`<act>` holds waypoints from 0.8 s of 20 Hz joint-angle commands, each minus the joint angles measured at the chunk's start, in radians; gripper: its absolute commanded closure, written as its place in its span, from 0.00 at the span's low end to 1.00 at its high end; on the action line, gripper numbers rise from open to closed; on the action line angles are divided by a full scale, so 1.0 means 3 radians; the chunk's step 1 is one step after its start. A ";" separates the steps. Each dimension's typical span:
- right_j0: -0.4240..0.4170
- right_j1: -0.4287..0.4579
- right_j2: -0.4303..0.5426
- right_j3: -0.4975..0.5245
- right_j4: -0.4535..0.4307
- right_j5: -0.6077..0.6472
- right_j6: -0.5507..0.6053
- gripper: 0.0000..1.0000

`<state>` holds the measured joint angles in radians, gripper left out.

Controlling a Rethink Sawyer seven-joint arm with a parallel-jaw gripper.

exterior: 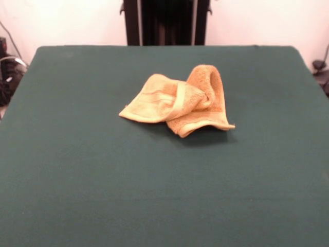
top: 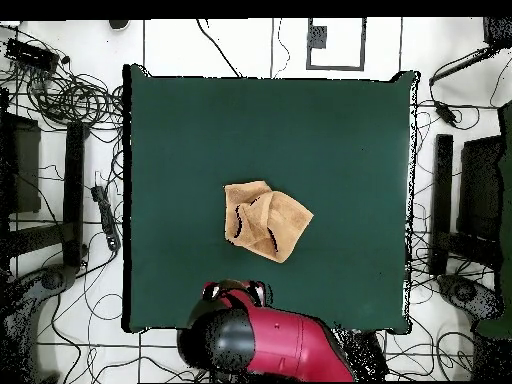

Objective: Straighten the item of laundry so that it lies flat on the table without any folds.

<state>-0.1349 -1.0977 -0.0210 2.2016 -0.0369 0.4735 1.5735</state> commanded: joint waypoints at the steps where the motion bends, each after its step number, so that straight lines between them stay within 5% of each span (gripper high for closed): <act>1: 0.0108 -0.0423 0.0386 -0.0564 0.0130 0.1320 0.0093 0.00; 7: 0.0096 -0.0545 0.0430 -0.0924 0.0102 0.1798 0.0120 0.00; 16: 0.0333 -0.0015 0.0227 -0.0666 -0.0125 0.0959 0.0746 0.00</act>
<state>-0.0914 -1.2435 -0.0013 1.9534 -0.0397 0.8714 1.5735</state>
